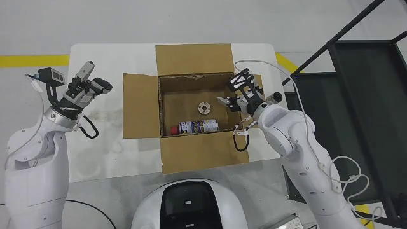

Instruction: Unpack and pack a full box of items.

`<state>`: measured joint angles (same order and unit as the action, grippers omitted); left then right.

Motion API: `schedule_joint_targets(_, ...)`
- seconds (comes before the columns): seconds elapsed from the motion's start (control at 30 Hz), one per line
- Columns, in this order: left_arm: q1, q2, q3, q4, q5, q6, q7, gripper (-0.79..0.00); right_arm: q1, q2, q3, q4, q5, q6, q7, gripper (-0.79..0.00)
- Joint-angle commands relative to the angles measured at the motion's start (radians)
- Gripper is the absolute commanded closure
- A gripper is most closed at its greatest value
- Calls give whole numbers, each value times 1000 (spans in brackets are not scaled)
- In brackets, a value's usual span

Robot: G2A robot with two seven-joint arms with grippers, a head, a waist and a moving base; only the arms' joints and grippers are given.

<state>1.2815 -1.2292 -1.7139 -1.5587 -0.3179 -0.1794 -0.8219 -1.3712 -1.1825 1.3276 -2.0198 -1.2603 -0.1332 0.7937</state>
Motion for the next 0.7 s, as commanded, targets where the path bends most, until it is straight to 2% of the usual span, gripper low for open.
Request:
schedule_joint_targets(0.0, 0, 0, 0, 0, 0, 0, 0, -785, 0, 0, 0, 0, 0, 0, 0, -785)
schedule_joint_targets(0.17, 0, 0, 0, 0, 0, 0, 0, -785, 0, -1, -11, 8, 9, -14, -17, -785)
schedule_joint_targets(0.23, 0, 0, 0, 0, 0, 0, 0, -785, 12, -1, -33, 15, 3, -47, -18, -785)
schedule_joint_targets(0.33, 0, 0, 0, 0, 0, 0, 0, -785, 36, -8, -70, 52, 35, -38, -13, -785)
schedule_joint_targets(0.47, 0, 0, 0, 0, 0, 0, 0, -785, 114, -26, -151, 157, 99, 29, 71, -785)
schedule_joint_targets(0.57, 0, 0, 0, 0, 0, 0, 0, -785, 181, -43, -202, 234, 217, 66, 154, -785)
schedule_joint_targets(0.67, 0, 0, 0, 0, 0, 0, 0, -785, 232, -53, -245, 299, 228, 84, 197, -785)
